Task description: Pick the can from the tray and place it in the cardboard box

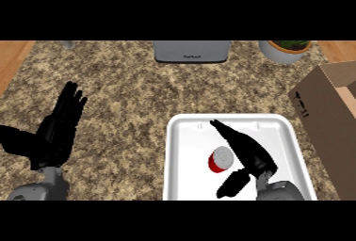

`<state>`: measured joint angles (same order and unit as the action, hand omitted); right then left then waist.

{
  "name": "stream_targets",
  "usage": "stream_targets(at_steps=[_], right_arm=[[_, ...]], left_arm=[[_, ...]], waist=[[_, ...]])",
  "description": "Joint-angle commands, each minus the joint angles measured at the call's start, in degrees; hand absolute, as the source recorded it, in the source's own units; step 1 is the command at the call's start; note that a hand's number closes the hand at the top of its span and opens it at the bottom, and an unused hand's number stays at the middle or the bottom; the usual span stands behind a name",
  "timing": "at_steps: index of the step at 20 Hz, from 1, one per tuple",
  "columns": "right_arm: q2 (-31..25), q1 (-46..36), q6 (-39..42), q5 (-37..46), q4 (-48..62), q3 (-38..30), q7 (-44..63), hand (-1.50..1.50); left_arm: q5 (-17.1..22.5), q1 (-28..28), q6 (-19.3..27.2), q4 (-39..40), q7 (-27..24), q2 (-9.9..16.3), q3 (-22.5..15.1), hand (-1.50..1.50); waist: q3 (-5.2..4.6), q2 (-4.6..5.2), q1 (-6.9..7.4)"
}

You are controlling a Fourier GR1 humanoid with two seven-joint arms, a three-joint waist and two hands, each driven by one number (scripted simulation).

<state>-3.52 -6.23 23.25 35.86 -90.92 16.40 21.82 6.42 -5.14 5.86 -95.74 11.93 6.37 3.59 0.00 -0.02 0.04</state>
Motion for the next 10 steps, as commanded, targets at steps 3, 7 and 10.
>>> stream_targets(at_steps=[3, 7, 10], right_arm=[[-0.87, 2.70, -0.92, 2.13, -0.64, 0.24, -3.14, -1.50], [-2.30, -0.97, -0.39, 3.08, 2.05, -0.45, -7.29, 1.50], [-0.68, -3.44, -5.39, 7.63, 6.11, 1.14, -9.07, 1.50]], left_arm=[[-0.78, -3.48, 0.67, 3.32, -0.66, -1.13, 0.37, 0.00], [-1.38, -0.58, 1.60, -1.16, 2.71, -2.04, -1.02, 0.00], [0.00, 0.23, -0.49, 0.86, -0.82, -0.57, 1.57, 0.00]], waist=[[0.00, 0.00, -0.15], [0.01, 0.00, 0.05], [0.00, 0.05, 0.15]])
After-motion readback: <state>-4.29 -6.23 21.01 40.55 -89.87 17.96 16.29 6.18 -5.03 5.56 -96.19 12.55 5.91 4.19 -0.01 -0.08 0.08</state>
